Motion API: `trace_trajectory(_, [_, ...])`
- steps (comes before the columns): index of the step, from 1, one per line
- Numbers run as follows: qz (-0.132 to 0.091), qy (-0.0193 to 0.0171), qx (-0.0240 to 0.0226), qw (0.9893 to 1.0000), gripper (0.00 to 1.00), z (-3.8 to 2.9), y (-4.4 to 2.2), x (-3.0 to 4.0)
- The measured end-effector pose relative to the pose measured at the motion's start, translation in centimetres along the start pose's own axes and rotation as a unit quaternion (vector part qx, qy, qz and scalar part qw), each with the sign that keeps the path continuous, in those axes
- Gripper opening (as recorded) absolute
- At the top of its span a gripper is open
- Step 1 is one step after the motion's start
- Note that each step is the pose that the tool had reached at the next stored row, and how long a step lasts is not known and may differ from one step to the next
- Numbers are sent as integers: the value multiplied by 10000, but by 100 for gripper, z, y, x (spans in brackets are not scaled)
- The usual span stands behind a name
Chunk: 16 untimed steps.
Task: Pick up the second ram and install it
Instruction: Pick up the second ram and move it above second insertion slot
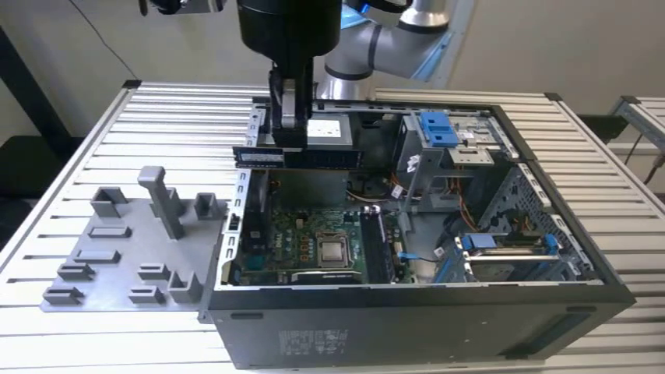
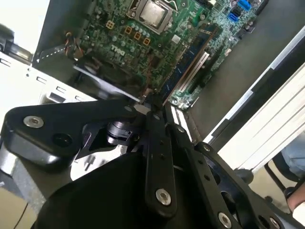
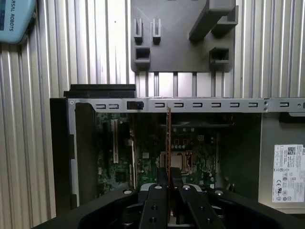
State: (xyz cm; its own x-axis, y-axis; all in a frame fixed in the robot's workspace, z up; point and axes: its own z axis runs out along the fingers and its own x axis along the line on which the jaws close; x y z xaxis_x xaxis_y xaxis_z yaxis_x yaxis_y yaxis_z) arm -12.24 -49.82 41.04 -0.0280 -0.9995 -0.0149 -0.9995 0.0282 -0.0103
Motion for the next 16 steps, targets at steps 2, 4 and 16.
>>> trace_trajectory(2, [-2,0,-2,10000,14,0,-64,-2])
trace_trajectory(4, [-4,0,-3,10000,14,1,-129,-3])
trace_trajectory(16, [-18,1,-12,10000,14,5,-510,-14])
